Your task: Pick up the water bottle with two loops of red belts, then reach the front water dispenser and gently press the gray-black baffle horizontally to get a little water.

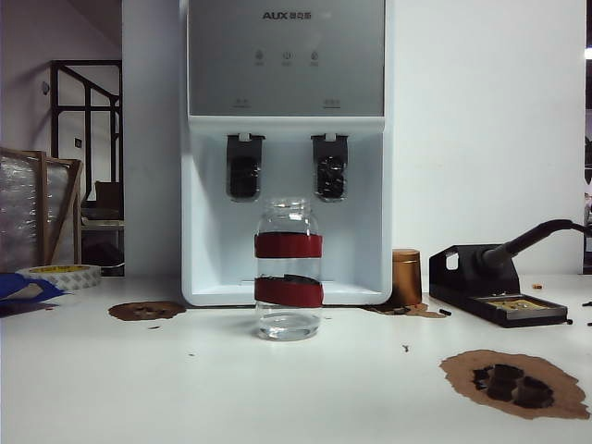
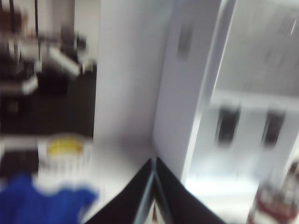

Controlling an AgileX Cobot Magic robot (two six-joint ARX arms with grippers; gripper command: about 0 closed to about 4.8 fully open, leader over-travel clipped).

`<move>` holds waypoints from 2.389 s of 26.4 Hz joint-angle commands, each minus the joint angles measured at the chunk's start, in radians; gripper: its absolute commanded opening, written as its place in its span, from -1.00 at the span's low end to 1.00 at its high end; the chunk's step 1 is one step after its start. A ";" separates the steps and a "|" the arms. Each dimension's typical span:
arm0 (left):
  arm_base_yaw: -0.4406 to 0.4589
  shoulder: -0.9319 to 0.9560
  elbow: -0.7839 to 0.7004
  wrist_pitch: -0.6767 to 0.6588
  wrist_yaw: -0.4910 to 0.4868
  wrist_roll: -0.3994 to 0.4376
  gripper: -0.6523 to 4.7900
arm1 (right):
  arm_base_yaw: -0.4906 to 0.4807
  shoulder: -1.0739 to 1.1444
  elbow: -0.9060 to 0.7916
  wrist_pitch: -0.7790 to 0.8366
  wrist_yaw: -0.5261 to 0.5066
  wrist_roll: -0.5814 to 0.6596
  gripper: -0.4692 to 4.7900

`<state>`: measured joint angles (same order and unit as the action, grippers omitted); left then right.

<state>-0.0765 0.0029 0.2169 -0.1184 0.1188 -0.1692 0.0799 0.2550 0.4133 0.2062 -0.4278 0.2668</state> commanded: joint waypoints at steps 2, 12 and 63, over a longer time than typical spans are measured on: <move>-0.002 0.018 0.129 0.010 -0.004 -0.002 -0.78 | 0.000 -0.001 0.005 0.019 -0.035 -0.001 -0.02; -0.002 0.292 0.422 -0.154 0.101 0.195 -0.78 | 0.000 -0.001 0.005 0.021 -0.069 0.002 -0.02; -0.147 0.605 0.519 -0.455 0.354 0.294 0.93 | 0.002 0.110 0.004 -0.061 -0.185 -0.006 -0.02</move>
<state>-0.2241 0.6041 0.7319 -0.6067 0.5194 0.1211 0.0799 0.3523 0.4133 0.1390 -0.6037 0.2615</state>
